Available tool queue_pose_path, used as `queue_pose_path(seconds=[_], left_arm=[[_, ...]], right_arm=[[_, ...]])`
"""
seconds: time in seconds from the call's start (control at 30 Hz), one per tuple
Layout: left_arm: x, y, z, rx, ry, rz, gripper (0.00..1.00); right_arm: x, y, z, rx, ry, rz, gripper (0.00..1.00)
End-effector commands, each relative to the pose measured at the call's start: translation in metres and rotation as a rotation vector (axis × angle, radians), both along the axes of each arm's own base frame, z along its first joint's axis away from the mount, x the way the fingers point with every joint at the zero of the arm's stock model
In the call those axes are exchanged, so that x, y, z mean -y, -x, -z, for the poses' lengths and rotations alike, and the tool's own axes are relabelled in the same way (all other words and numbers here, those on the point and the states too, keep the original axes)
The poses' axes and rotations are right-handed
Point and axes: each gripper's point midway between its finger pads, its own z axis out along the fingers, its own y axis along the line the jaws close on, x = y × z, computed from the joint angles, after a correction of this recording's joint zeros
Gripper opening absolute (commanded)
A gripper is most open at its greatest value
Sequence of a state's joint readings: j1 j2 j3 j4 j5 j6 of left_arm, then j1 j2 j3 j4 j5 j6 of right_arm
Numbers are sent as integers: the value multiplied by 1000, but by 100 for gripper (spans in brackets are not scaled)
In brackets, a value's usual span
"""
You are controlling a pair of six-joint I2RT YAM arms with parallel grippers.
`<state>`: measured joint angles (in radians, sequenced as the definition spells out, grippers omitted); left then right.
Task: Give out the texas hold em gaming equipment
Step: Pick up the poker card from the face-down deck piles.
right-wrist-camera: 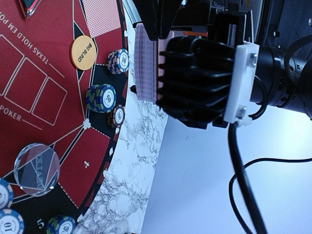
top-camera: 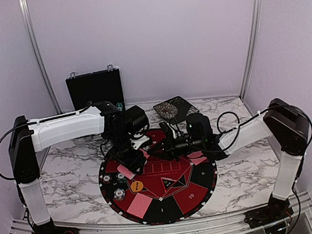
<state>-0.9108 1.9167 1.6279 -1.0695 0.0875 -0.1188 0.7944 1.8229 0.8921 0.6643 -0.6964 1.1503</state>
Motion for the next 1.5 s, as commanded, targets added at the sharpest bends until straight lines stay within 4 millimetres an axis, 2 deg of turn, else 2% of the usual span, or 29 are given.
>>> queue_pose_path(seconds=[0.0, 0.43, 0.6, 0.93, 1.47], left_arm=[[-7, 2, 3, -24, -14, -8, 31], [-7, -1, 1, -22, 0, -14, 27], [-6, -1, 0, -26, 7, -13, 26], [-4, 0, -3, -26, 18, -5, 24], [-3, 0, -4, -23, 19, -4, 23]], right_arm=[[5, -7, -21, 55, -33, 24, 0], [7, -8, -17, 44, -30, 17, 0], [5, -7, -16, 42, -31, 7, 10], [-3, -3, -10, 31, -23, -18, 17], [-12, 2, -3, 14, -13, -43, 19]])
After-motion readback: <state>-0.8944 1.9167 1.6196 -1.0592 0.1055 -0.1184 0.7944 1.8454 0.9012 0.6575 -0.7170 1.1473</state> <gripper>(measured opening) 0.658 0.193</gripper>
